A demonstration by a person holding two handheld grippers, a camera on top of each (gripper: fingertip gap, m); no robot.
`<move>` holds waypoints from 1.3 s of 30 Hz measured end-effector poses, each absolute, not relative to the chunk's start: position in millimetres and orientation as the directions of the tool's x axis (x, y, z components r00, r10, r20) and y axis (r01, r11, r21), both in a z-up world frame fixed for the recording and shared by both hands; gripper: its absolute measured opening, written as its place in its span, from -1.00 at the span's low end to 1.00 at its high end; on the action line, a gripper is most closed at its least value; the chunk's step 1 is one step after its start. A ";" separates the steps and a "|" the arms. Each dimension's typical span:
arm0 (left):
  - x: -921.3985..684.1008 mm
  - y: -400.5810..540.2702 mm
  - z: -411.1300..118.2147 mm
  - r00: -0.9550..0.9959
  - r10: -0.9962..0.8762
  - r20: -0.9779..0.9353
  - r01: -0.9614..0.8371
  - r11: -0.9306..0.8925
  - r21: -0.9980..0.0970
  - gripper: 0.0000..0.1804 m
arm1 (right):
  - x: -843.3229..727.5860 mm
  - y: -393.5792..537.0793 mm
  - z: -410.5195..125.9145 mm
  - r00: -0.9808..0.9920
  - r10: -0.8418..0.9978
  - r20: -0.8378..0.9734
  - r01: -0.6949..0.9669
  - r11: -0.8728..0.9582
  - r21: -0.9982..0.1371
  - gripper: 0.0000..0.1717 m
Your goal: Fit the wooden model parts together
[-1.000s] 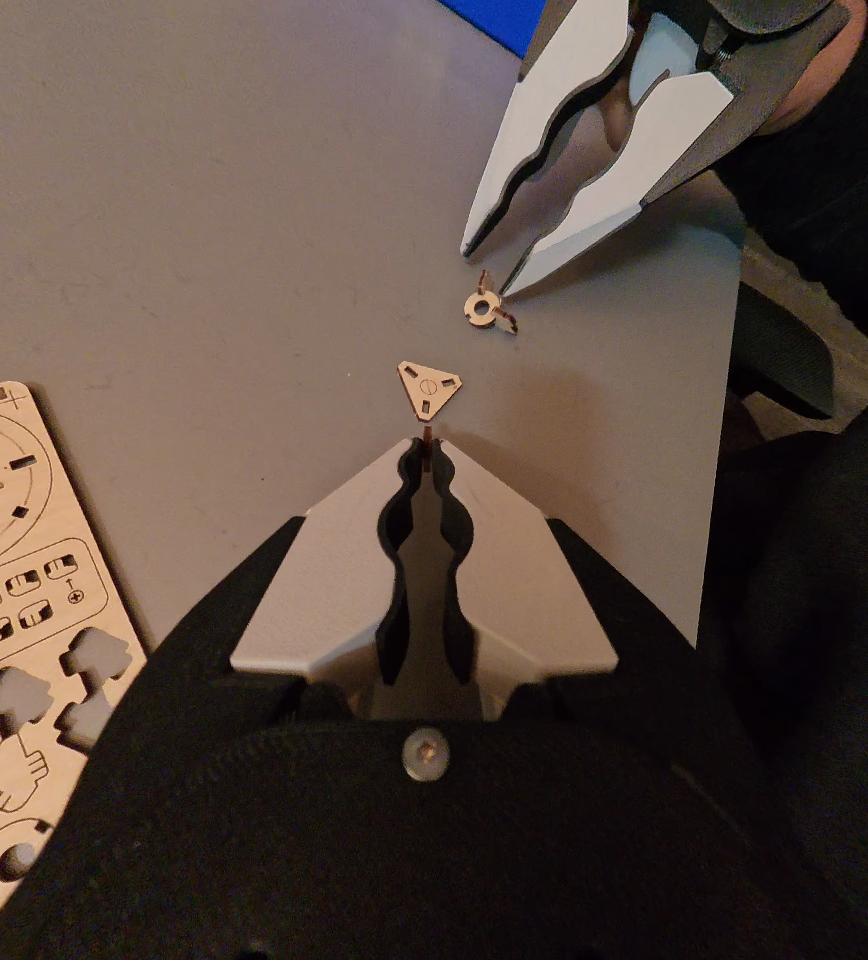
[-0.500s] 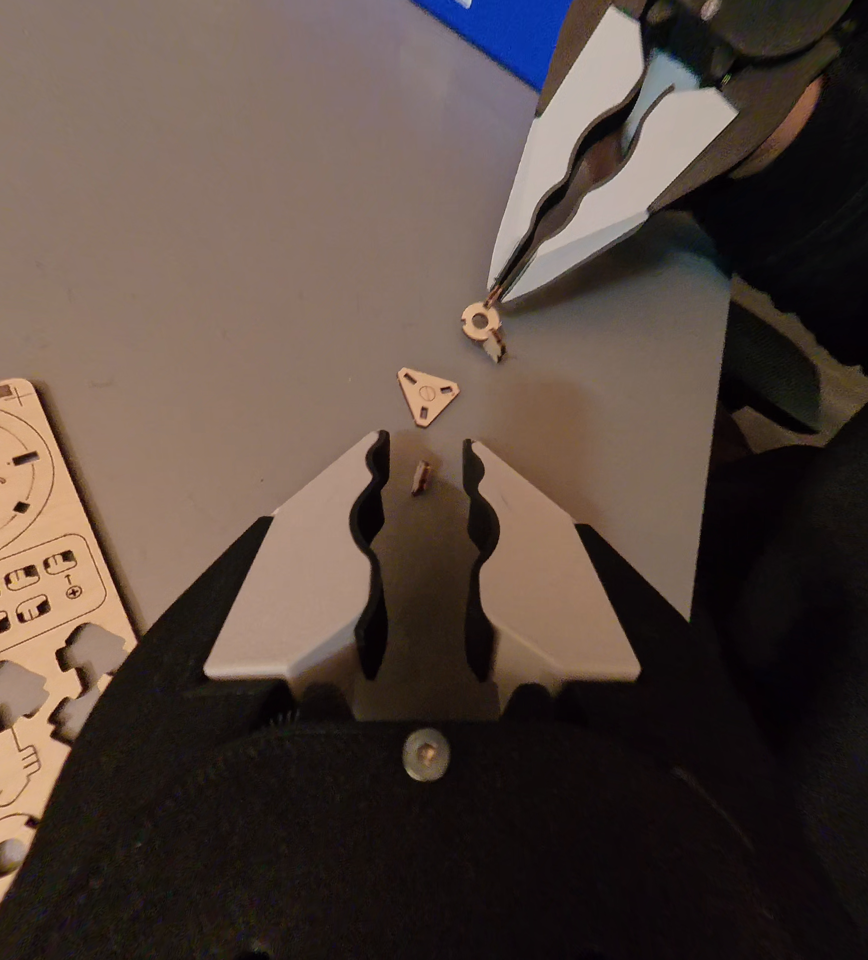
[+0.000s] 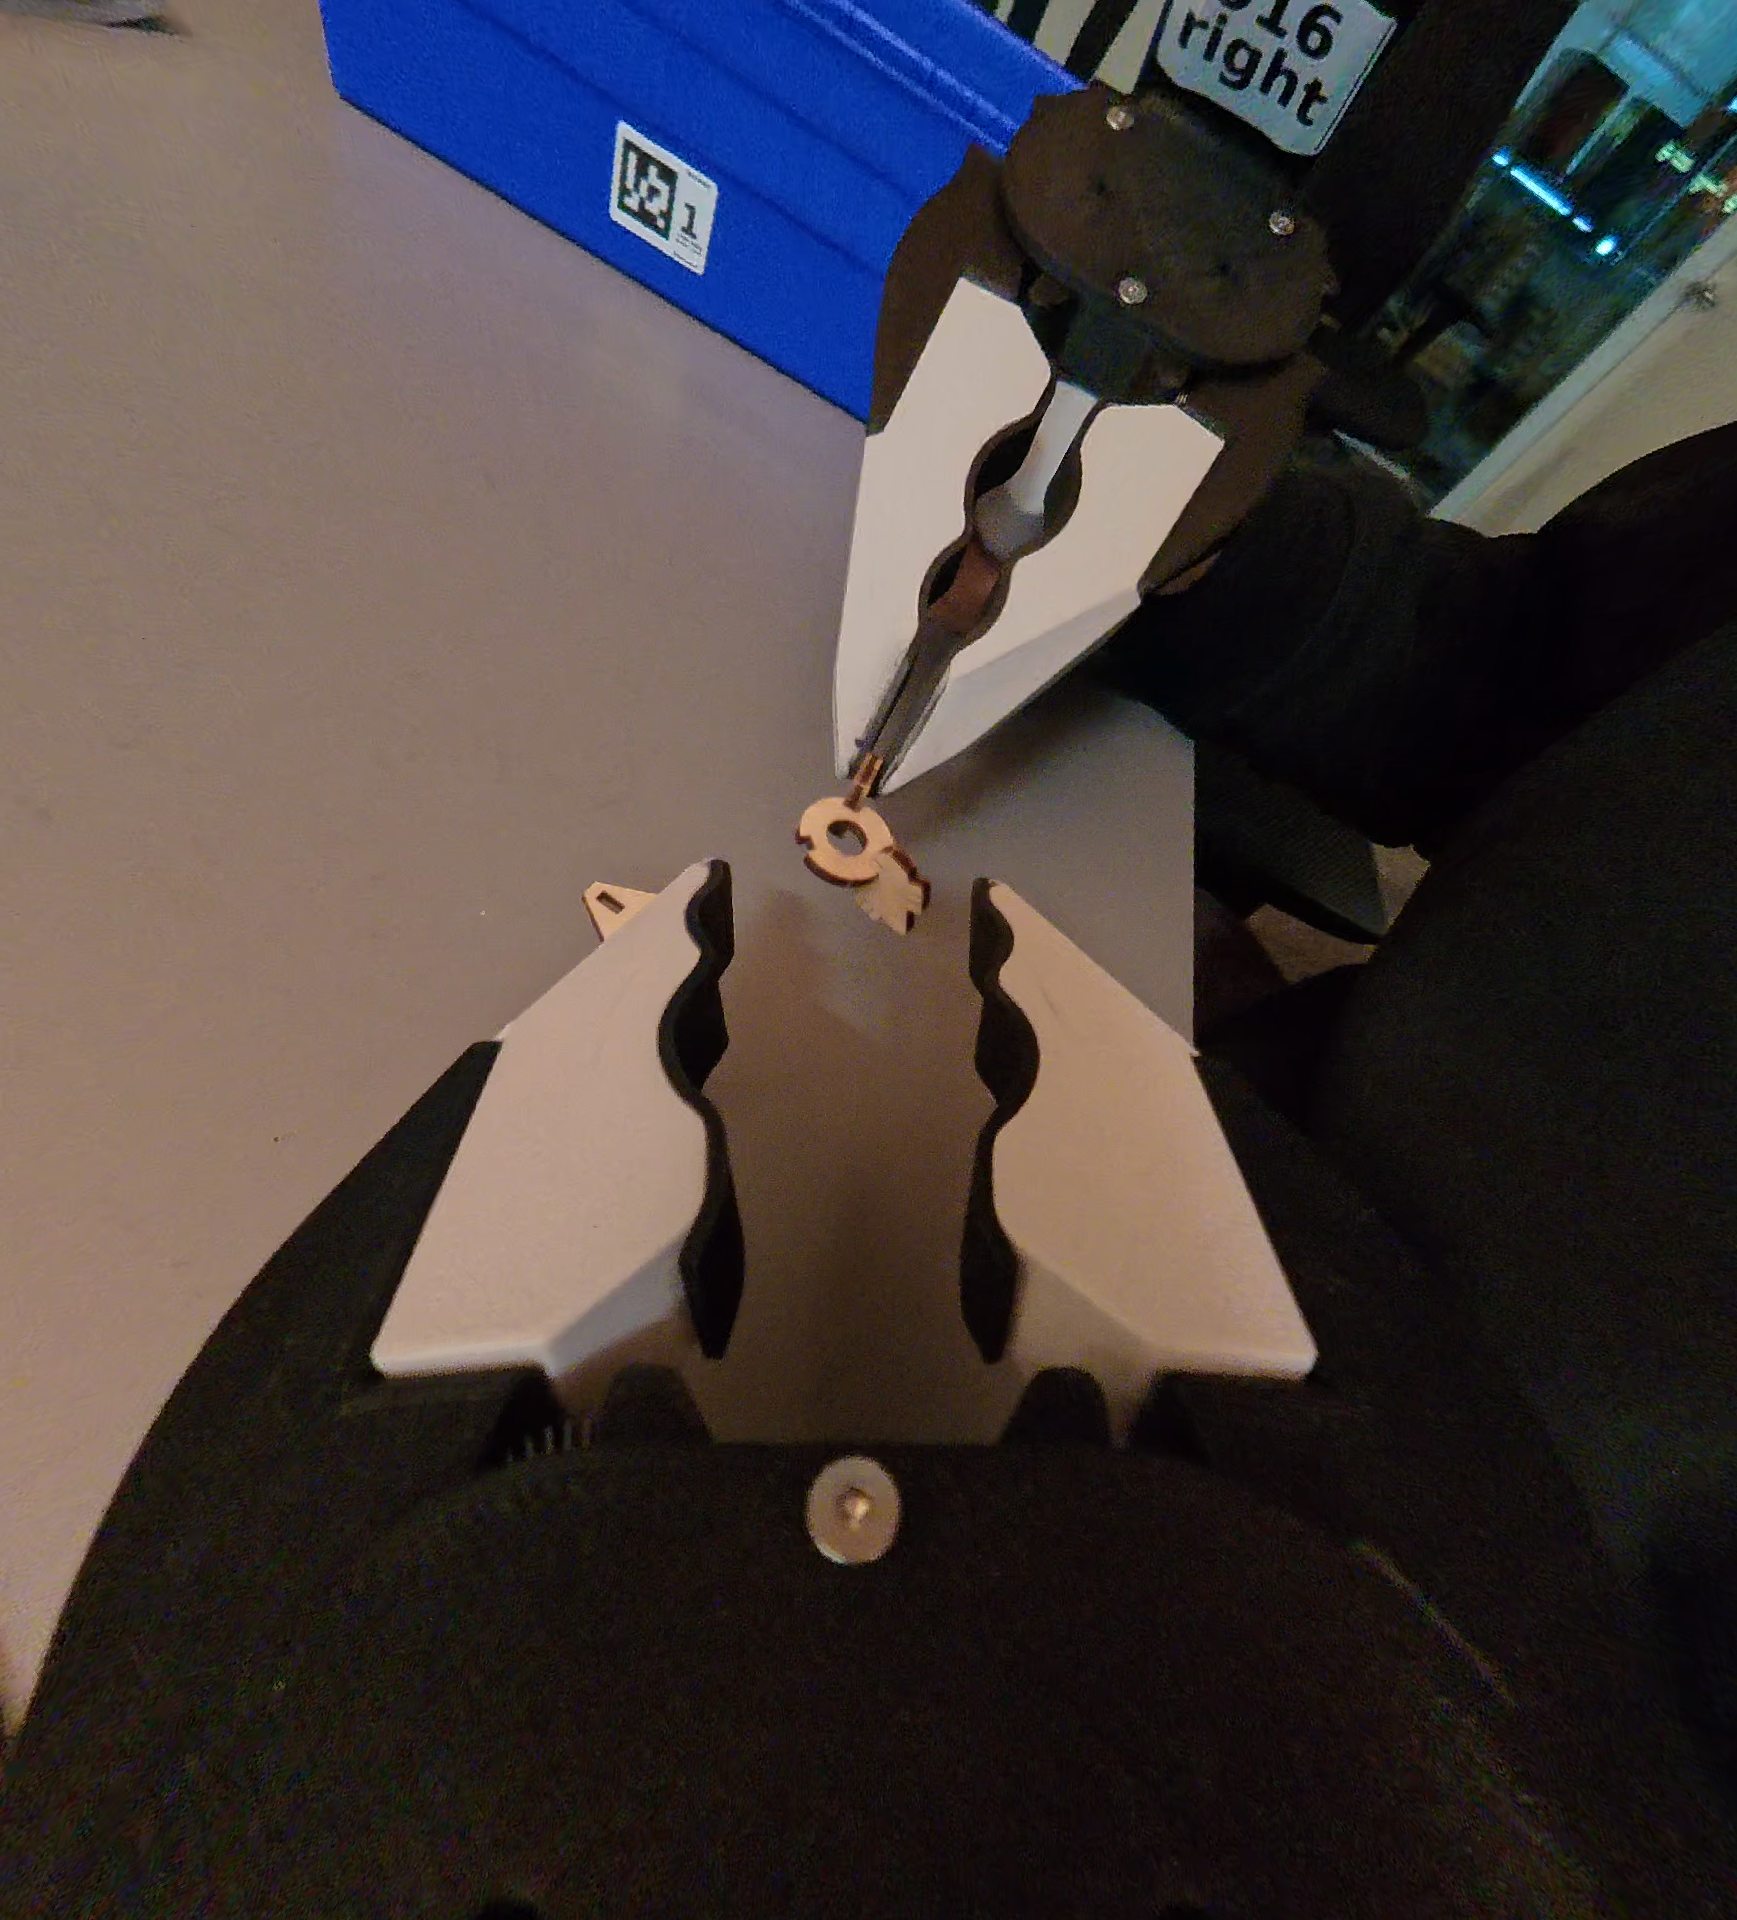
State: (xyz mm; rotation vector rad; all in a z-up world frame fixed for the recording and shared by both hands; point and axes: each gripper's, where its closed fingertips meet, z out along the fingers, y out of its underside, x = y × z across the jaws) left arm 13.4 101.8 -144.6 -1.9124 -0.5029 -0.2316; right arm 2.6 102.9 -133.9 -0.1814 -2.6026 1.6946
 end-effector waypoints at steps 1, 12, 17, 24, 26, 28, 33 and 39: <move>13.2 102.0 -145.2 0.894 0.243 0.376 0.440 -0.320 -0.839 -0.52 | 3.5 101.8 -133.9 -0.993 0.112 -0.040 0.082 0.395 -0.915 -1.00; 7.4 96.1 -151.0 0.884 0.289 0.366 0.451 -0.327 -0.830 -0.77 | -7.6 103.3 -142.4 -0.988 0.150 -0.043 0.101 0.408 -0.907 -1.00; 9.1 96.7 -147.2 0.887 0.261 0.380 0.451 -0.317 -0.835 -0.79 | -17.1 102.8 -149.9 -0.988 0.155 0.009 0.063 0.455 -0.888 -1.00; 0.8 89.4 -153.3 0.888 0.279 0.366 0.448 -0.347 -0.824 -0.78 | -30.6 102.4 -157.5 -0.996 0.067 0.055 -0.015 0.497 -0.868 -1.00; -5.8 85.5 -154.5 0.891 0.292 0.349 0.440 -0.354 -0.825 -0.77 | -28.1 100.6 -157.2 -0.999 -0.016 0.033 -0.037 0.495 -0.868 -1.00; -11.9 83.5 -155.0 0.897 0.292 0.333 0.426 -0.361 -0.830 -0.72 | -22.8 98.0 -154.7 -0.993 -0.118 0.006 -0.063 0.490 -0.869 -1.00; -14.1 88.5 -153.2 0.912 0.221 0.347 0.407 -0.367 -0.836 -0.74 | -14.2 97.1 -153.4 -0.942 -0.326 -0.077 -0.102 0.498 -0.861 -1.00; -3.8 94.3 -151.0 0.897 0.132 0.423 0.440 -0.360 -0.822 -0.84 | -8.5 97.9 -157.8 -0.920 -0.384 -0.082 -0.121 0.476 -0.871 -1.00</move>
